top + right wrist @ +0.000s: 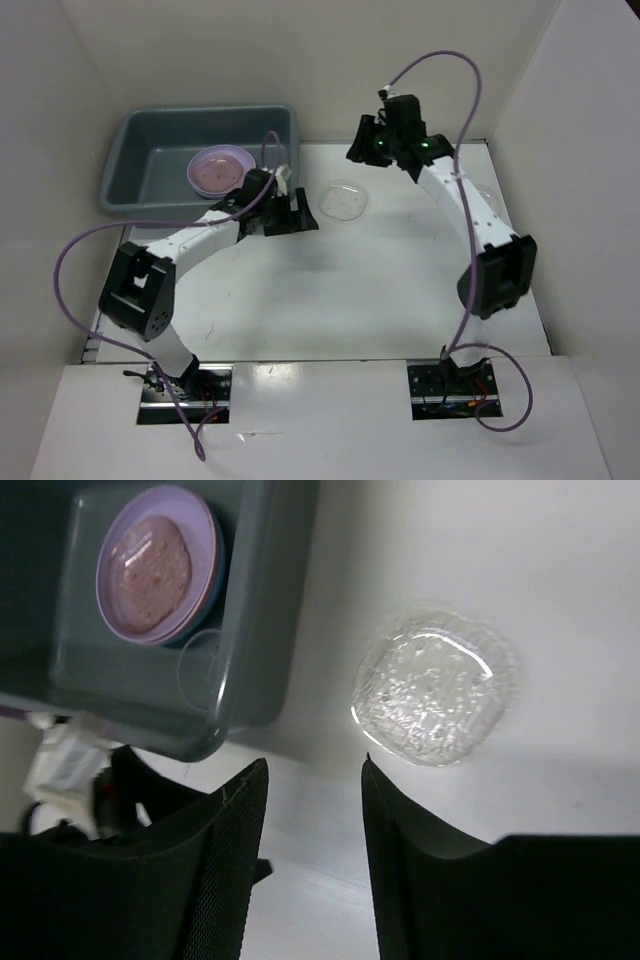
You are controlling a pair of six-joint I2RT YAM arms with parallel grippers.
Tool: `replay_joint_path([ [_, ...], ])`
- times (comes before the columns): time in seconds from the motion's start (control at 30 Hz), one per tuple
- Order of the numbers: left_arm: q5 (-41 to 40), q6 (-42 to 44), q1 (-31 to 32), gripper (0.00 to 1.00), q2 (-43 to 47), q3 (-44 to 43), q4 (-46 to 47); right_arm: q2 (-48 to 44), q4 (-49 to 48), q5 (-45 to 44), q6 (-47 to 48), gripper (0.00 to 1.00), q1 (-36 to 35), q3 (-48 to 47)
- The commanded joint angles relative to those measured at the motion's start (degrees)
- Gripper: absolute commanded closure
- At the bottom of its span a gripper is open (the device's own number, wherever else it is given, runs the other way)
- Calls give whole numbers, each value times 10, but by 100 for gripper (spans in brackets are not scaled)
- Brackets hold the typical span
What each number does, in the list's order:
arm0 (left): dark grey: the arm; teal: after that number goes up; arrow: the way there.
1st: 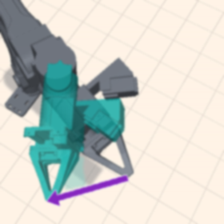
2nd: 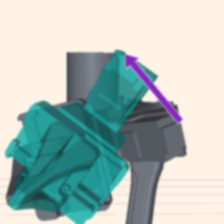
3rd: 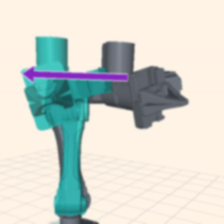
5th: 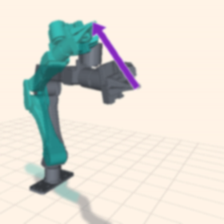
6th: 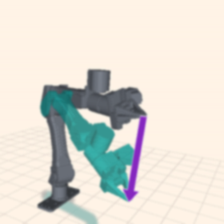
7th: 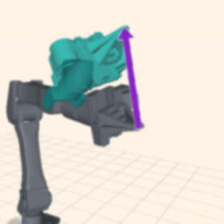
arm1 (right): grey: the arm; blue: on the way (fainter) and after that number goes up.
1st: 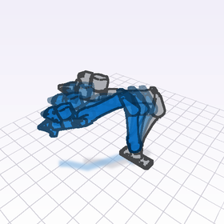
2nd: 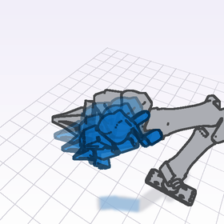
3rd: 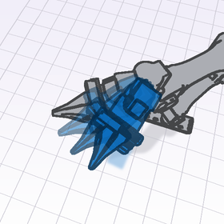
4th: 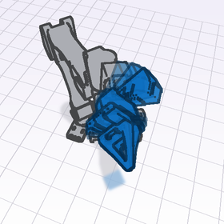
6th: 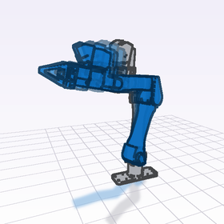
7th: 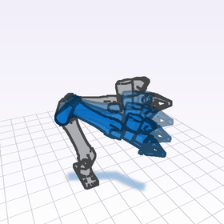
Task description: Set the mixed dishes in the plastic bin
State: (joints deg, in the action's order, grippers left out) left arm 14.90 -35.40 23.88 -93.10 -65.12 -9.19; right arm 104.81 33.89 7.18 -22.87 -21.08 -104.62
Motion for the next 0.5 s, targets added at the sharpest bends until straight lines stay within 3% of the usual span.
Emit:
replay_joint_path([
  [0.0,-37,-44,46,4,-49,-61,31,-67,-2,-40,-3,52,27,48],
  [0.17,-131,-170,105,3,-63,-61,71,-150,-2,-59,-3,52,71,105],
  [0.47,-461,-330,230,5,-67,-18,123,-226,-8,-60,-14,49,79,152],
])
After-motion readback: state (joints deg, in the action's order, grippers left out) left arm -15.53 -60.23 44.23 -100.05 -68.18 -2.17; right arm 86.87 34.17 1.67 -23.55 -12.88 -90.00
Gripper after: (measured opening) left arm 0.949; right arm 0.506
